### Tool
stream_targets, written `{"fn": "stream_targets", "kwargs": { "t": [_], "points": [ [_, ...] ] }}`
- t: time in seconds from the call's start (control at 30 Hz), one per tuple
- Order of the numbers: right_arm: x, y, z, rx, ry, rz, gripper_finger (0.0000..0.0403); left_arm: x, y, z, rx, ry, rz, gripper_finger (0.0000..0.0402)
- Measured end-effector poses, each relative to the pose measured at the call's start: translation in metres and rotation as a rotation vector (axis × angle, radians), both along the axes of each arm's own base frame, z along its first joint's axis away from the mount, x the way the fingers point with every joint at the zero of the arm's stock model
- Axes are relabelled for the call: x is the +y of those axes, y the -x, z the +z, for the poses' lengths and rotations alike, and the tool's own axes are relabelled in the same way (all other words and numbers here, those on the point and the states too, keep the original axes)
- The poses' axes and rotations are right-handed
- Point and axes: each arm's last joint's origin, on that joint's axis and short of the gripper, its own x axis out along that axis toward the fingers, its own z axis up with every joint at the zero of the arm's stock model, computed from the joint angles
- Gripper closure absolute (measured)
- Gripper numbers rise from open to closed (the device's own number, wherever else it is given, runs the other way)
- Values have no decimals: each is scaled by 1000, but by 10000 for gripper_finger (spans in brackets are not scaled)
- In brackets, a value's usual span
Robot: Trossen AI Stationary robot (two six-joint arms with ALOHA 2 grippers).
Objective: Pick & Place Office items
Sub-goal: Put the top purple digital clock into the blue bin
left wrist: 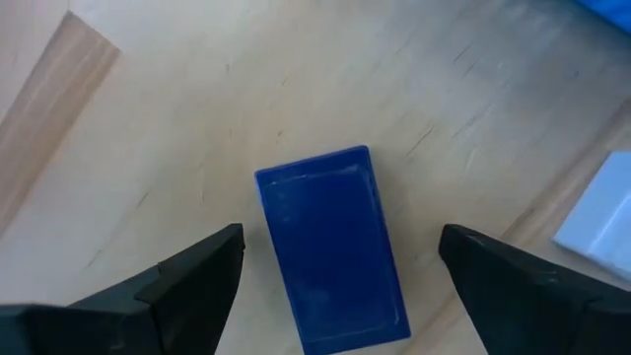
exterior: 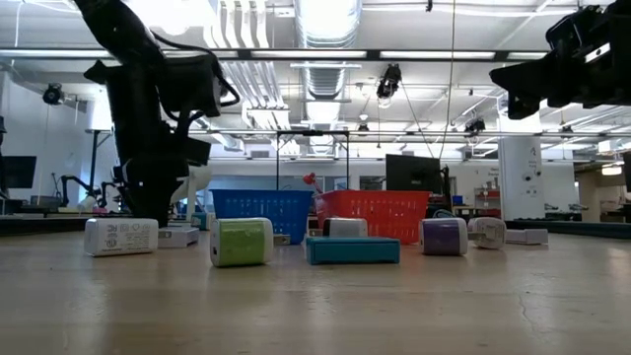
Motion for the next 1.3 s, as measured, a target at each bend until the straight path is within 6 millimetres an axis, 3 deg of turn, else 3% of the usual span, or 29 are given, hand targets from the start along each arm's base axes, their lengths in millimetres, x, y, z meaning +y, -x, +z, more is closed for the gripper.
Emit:
{"fn": "stream_targets", "kwargs": {
  "t": [0.23,0.5,0.67,0.87,1.1,1.3],
  "points": [
    [0,0,0,-2,8,-8,394,0,1,5,-36,6,-23,98],
    [0,0,1,-9,3,-9,394,1,0,5,-49,28,-62,253],
    [0,0,1,-9,30,-12,394,2,-1,16,-43,1,-132,252],
    [0,0,1,-9,16,-11,394,0,2,53,-218,-43,-188,252],
    [0,0,1,-10,7,-10,394,-10,33,102,-522,-134,-270,252],
    [0,0,1,-8,36,-12,394,-16,65,120,-909,-292,-384,252]
  ]
}}
